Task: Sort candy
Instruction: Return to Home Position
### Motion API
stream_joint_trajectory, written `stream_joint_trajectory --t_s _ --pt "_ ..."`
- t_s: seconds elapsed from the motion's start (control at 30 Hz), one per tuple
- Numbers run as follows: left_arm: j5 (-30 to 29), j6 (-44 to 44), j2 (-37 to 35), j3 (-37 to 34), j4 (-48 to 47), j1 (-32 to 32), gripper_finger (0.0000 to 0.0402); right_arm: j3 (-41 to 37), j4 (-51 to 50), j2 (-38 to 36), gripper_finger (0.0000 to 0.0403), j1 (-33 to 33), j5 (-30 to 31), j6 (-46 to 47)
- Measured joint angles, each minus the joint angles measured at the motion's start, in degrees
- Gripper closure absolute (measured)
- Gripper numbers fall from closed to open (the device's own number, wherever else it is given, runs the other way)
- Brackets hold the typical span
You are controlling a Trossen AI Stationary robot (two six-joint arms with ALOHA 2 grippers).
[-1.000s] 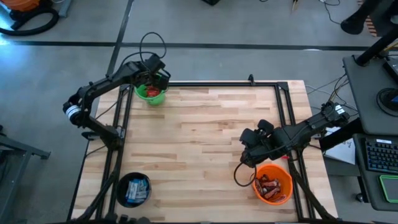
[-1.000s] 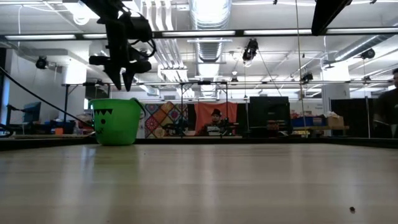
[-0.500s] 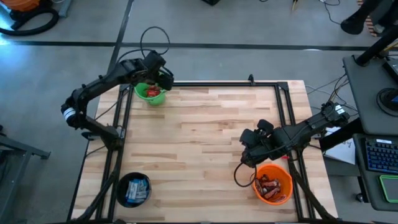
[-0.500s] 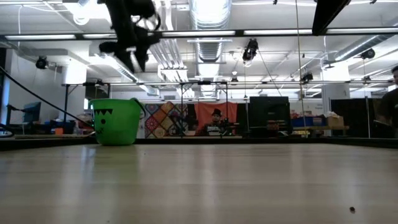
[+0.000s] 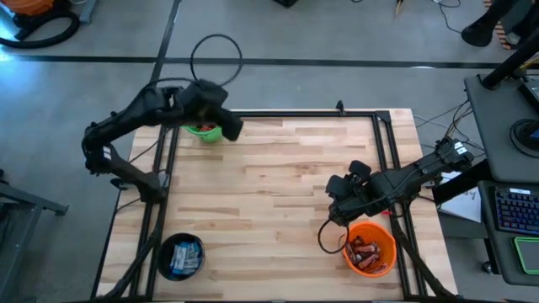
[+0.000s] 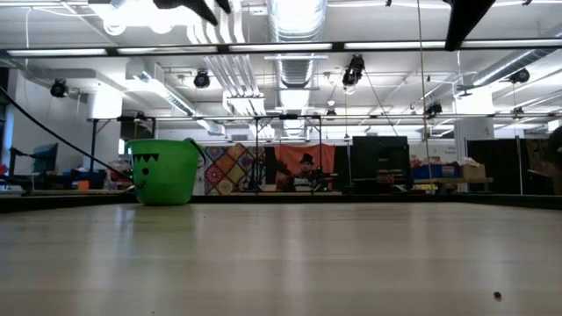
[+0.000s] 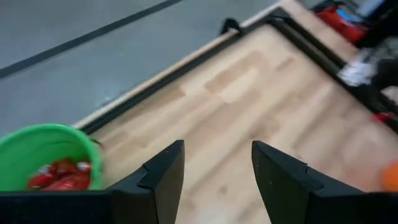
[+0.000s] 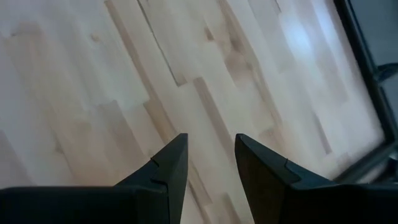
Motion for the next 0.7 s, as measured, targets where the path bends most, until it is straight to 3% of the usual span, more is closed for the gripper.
stream_joint_trajectory --t_s 0.2,0.43,0.7 --pt "-7.8 -7.8 -0.1 1.7 -3.0 -14.3 0.0233 0.0 -4.1 -2.5 0.0277 0.3 0.7 -0.3" --pt "-22.3 -17.2 -0.1 -0.2 -3.0 -30.9 0.0233 0.0 -1.6 -11.4 0.0277 1.7 8.0 -4.1" --pt "-32.5 -21.0 0.0 -0.8 -3.5 -41.1 0.0232 0.0 3.4 -23.1 0.0277 1.7 14.0 -8.2"
